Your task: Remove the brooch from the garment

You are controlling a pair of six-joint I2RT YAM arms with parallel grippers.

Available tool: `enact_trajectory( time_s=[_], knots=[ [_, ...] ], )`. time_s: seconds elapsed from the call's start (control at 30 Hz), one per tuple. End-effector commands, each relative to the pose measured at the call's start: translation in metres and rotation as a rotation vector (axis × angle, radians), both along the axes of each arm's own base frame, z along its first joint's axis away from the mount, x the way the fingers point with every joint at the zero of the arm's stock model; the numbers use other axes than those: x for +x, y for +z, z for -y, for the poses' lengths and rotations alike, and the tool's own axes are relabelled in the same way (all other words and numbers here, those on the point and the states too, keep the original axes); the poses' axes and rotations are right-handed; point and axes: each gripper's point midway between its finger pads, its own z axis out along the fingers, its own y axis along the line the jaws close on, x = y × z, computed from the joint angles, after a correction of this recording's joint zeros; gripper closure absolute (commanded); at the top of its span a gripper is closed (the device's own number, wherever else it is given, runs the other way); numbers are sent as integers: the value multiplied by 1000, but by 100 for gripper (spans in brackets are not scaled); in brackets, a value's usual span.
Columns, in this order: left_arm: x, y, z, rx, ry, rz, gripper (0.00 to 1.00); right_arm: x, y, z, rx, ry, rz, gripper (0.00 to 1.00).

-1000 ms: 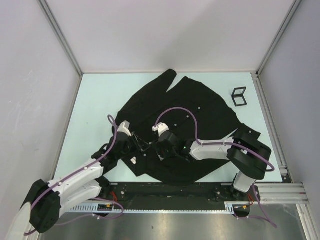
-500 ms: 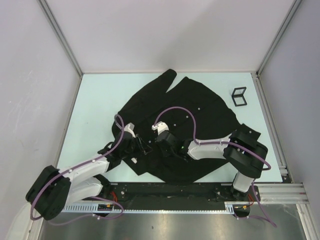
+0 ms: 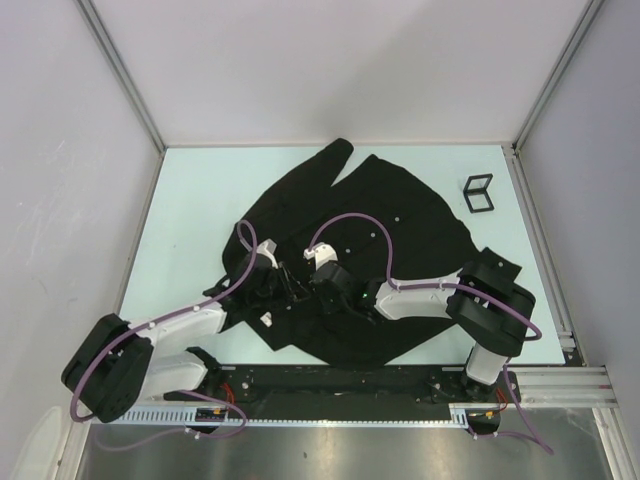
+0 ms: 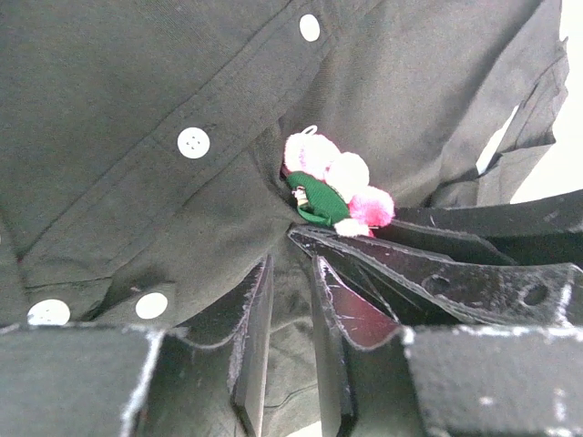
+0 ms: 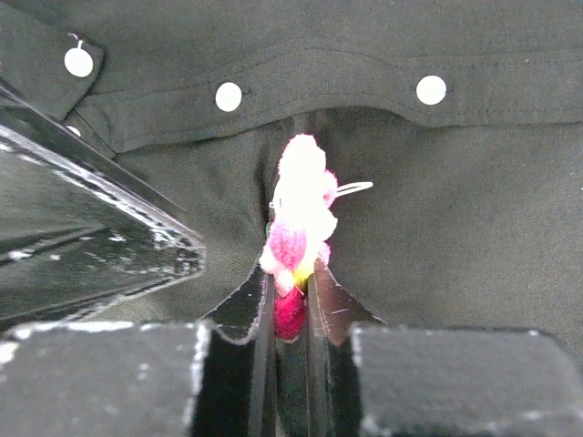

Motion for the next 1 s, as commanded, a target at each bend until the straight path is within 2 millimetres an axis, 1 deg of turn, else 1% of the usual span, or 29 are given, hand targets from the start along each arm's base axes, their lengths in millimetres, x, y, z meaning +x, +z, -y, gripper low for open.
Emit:
enact_trajectory(
  time_s=[0.0, 0.03, 0.07, 0.13, 0.17, 0.2, 0.23, 0.27, 0.33, 0.37, 0.4, 0.53, 0.57, 0.67, 0.77, 0.87, 0.9, 0.97],
  knots=[
    [7, 8, 8, 6, -36, 20, 73, 3, 18, -20, 97, 7, 23, 94],
    [9, 11, 10, 6, -39, 24, 74, 3, 18, -20, 100, 4, 20, 98],
    [8, 10, 9, 11, -43, 20, 75, 3, 18, -20, 104, 2, 17, 99],
    [8, 9, 9, 14, -38, 17, 76, 2, 16, -17, 104, 2, 11, 99],
    [9, 9, 8, 14, -35, 21, 76, 2, 15, -17, 105, 3, 10, 97],
    [8, 8, 8, 16, -34, 20, 76, 2, 14, -15, 99, 2, 10, 90],
    [9, 8, 7, 19, -31, 20, 76, 3, 15, -14, 97, -4, 11, 75],
    [8, 7, 6, 25, -31, 15, 76, 2, 14, -11, 85, -4, 7, 69],
    [7, 6, 4, 32, -30, 13, 76, 2, 23, -8, 91, -8, 15, 62],
    [7, 5, 4, 37, -29, 15, 76, 1, 23, -7, 85, -6, 10, 61],
    [6, 3, 3, 42, -28, 15, 76, 1, 29, -7, 95, -4, 17, 60],
    [3, -7, 1, 53, -30, -6, 77, 2, 38, -10, 117, 16, 28, 55],
    [2, -11, 1, 60, -32, -18, 78, 4, 39, -10, 123, 16, 30, 54],
    [0, -14, 0, 60, -29, -27, 79, 7, 43, -7, 136, 5, 22, 54],
    [-2, -18, -4, 68, -23, -27, 79, 10, 38, -5, 118, -1, 27, 56],
    [-4, -20, -8, 82, -18, -30, 79, 12, 35, 0, 101, -18, 25, 62],
    [-4, -20, -8, 83, -16, -26, 79, 12, 35, 1, 97, -22, 27, 66],
    [-6, -23, -11, 90, -12, -32, 79, 16, 34, 6, 74, -35, 46, 70]
  ],
)
